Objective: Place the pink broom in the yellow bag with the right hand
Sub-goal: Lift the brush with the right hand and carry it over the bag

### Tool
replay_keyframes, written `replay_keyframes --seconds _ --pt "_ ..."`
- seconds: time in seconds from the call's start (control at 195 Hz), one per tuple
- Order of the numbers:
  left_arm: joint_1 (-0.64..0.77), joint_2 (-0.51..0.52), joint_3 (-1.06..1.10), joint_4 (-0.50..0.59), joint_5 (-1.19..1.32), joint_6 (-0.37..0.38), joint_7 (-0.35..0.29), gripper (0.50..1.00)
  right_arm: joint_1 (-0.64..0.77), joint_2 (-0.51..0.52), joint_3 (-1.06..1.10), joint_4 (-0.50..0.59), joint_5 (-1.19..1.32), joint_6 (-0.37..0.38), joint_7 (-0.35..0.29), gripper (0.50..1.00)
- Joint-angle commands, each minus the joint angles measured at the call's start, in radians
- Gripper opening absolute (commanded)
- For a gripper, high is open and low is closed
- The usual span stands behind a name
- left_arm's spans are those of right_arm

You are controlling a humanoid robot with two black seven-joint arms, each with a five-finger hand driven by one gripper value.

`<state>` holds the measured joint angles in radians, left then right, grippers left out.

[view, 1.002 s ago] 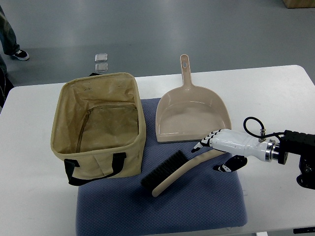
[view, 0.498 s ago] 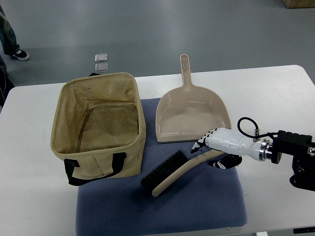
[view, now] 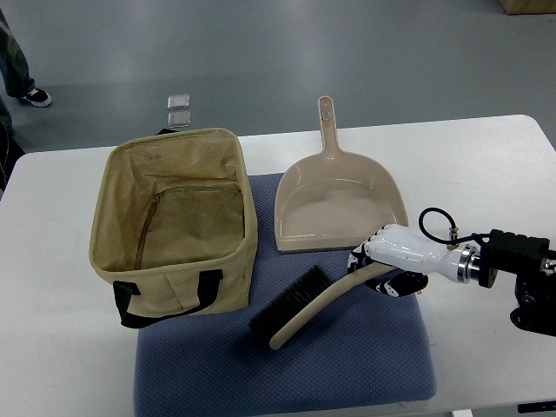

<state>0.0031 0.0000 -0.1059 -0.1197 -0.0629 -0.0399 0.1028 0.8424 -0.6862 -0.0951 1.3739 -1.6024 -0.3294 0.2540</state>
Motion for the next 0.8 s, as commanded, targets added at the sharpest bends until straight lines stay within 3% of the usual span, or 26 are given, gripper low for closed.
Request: replay_keyframes --seconds 0.0,0.468,0.796 --pt "0.0 0.0 0.0 0.0 0.0 0.0 0.0 1.0 0.0 0.001 0.0 -0.004 -0.004 -0.016 0.001 0.5" --pt "0.0 0.0 0.0 0.0 0.0 0.0 0.0 1.0 0.067 -0.073 0.02 -0.019 0.035 -0.149 0.037 0.5" --pt "0.0 0.0 0.0 0.0 0.0 0.0 0.0 1.0 0.222 -0.177 0.04 -0.019 0.18 -0.134 0.094 0.5"
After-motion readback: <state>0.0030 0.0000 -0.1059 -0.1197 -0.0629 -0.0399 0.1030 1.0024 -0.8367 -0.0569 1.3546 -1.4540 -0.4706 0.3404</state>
